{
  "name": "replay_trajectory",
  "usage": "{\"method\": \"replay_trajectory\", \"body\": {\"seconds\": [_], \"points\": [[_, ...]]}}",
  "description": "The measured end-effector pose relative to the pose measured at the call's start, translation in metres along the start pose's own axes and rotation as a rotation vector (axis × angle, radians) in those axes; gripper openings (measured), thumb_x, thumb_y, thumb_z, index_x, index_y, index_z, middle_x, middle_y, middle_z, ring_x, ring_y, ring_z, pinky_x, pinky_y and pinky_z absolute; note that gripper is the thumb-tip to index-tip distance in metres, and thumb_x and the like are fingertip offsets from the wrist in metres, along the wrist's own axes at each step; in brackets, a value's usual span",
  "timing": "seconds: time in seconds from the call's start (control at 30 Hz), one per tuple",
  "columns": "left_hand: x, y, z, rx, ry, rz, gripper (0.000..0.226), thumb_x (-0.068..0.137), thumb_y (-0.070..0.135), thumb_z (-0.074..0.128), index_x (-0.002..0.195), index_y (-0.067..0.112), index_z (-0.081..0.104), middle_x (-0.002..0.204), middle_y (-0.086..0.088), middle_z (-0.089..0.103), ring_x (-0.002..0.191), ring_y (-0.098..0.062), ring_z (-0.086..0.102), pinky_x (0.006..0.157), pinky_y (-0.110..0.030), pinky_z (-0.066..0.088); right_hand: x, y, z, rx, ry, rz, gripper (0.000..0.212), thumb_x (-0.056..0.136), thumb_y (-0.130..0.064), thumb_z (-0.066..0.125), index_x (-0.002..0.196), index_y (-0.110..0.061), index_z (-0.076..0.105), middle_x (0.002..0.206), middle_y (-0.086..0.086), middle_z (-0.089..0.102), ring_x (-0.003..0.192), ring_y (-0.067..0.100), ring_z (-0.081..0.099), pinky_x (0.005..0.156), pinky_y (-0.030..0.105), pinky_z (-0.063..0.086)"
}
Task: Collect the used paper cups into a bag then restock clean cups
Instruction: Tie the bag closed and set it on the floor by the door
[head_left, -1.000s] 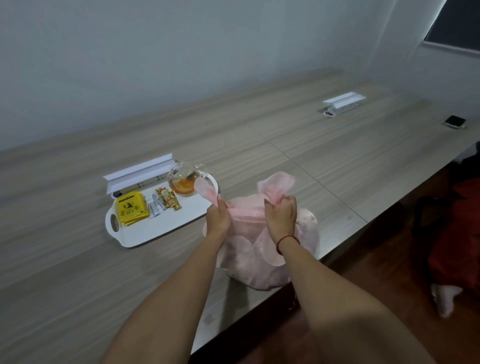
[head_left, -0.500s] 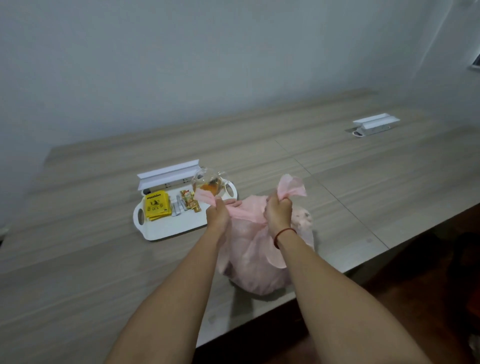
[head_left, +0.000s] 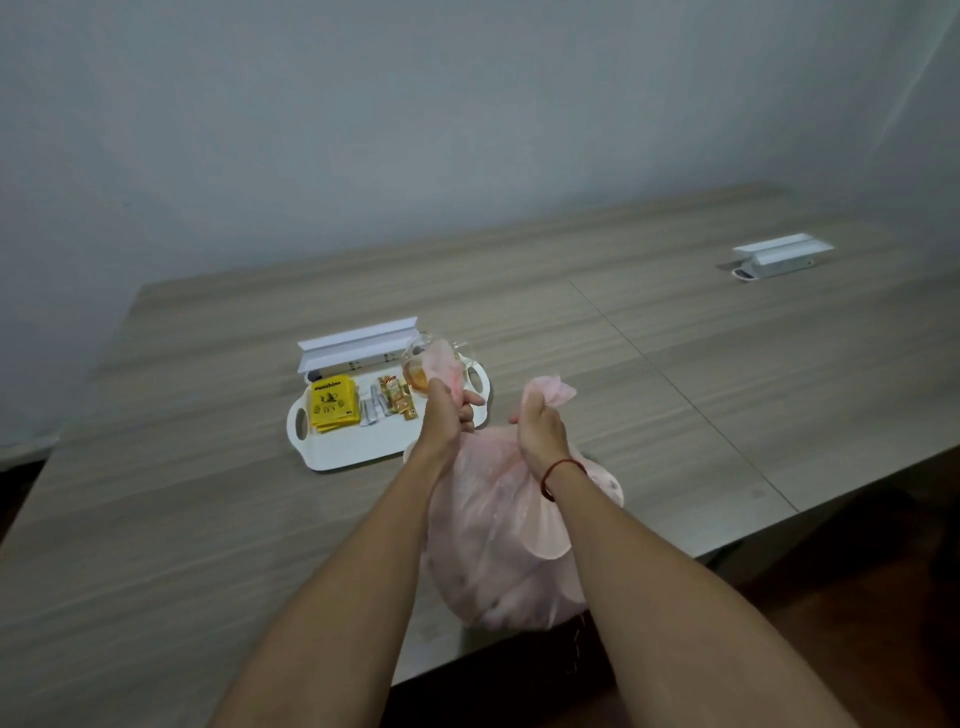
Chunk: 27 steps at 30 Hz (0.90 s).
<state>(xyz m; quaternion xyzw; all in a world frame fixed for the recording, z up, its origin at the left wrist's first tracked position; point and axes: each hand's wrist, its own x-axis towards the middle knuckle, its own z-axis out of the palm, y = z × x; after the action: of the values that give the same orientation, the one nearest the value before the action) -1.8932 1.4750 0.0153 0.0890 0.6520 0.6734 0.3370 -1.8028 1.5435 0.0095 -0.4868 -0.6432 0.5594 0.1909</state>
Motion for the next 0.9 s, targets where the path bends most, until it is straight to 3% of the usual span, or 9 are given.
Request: {"method": "replay_trajectory", "body": {"seconds": [0.13,0.2,0.33,0.43,0.53,0.63,0.7,0.8,0.9], "points": [[-0.004,0.003,-0.003,0.179,-0.127,-0.006,0.032,0.093,0.006,0.030,0.094,0.002,0.062,0.059,0.003,0.037,0.055,-0.010,0.028,0.052,-0.021,0.025,0.013,0.017,-0.001,-0.001,-0.115,-0.004,0.044,0.096,-0.038,0.044,0.099,-0.002,0.069,0.080,0.008,0.064,0.076,0.024,0.055,0.068,0.031,0.042],[-0.002,0.001,-0.008,0.228,-0.244,-0.024,0.030,0.093,0.003,0.036,0.094,0.006,0.066,0.067,0.000,0.046,0.058,-0.009,0.033,0.057,-0.021,0.027,0.013,0.027,-0.003,0.032,-0.148,0.005,0.034,0.090,-0.040,0.057,0.078,-0.011,0.068,0.068,0.002,0.057,0.070,0.022,0.053,0.065,0.029,0.040],[0.001,0.001,-0.015,0.325,-0.432,-0.039,0.021,0.090,-0.003,0.047,0.091,0.011,0.062,0.069,0.001,0.056,0.067,-0.010,0.047,0.061,-0.019,0.039,0.007,0.023,-0.007,0.054,-0.147,0.010,0.046,0.091,-0.056,0.042,0.078,-0.018,0.065,0.078,0.003,0.064,0.079,0.021,0.058,0.070,0.031,0.043],[0.003,-0.002,-0.018,0.340,-0.459,-0.095,0.026,0.092,0.002,0.054,0.117,0.012,0.057,0.074,-0.002,0.061,0.065,-0.011,0.053,0.066,-0.023,0.047,0.003,0.010,-0.009,0.079,-0.170,0.006,0.070,0.085,-0.078,0.016,0.076,-0.023,0.059,0.071,-0.005,0.054,0.071,0.014,0.052,0.066,0.030,0.038],[0.004,-0.005,-0.017,0.383,-0.445,-0.122,0.042,0.094,0.007,0.058,0.132,0.011,0.041,0.082,-0.006,0.064,0.077,-0.014,0.060,0.074,-0.025,0.052,0.001,0.000,-0.010,0.013,-0.231,-0.039,0.073,0.074,-0.088,0.027,0.057,-0.022,0.054,0.058,-0.005,0.053,0.058,0.013,0.047,0.060,0.029,0.036],[0.008,-0.005,-0.013,0.452,-0.450,-0.112,0.053,0.092,0.005,0.058,0.136,0.015,0.031,0.104,-0.018,0.067,0.097,-0.023,0.066,0.086,-0.034,0.056,0.005,0.001,-0.005,-0.083,-0.248,-0.046,0.081,0.052,-0.094,0.049,0.071,-0.019,0.070,0.073,-0.001,0.069,0.074,0.017,0.066,0.076,0.034,0.050],[0.012,-0.004,-0.011,0.501,-0.457,-0.073,0.066,0.083,0.010,0.063,0.139,0.013,0.029,0.111,-0.022,0.065,0.099,-0.027,0.067,0.089,-0.040,0.057,0.010,0.006,0.000,-0.095,-0.237,-0.045,0.076,0.053,-0.086,0.059,0.078,-0.016,0.073,0.081,0.000,0.073,0.081,0.017,0.070,0.080,0.033,0.053],[0.012,0.000,-0.011,0.489,-0.438,-0.068,0.067,0.082,0.007,0.063,0.138,0.011,0.026,0.090,-0.017,0.065,0.084,-0.022,0.063,0.086,-0.037,0.053,0.013,0.010,0.005,-0.086,-0.194,-0.031,0.067,0.062,-0.078,0.049,0.076,-0.016,0.070,0.072,-0.001,0.070,0.080,0.023,0.069,0.080,0.035,0.053],[0.013,0.002,-0.016,0.407,-0.466,-0.116,0.068,0.086,0.007,0.063,0.140,0.024,0.025,0.081,-0.008,0.065,0.080,-0.019,0.058,0.077,-0.028,0.049,0.016,0.017,0.010,-0.054,-0.174,-0.010,0.081,0.069,-0.080,0.031,0.093,-0.014,0.071,0.087,0.004,0.073,0.091,0.026,0.069,0.090,0.041,0.053]]}}
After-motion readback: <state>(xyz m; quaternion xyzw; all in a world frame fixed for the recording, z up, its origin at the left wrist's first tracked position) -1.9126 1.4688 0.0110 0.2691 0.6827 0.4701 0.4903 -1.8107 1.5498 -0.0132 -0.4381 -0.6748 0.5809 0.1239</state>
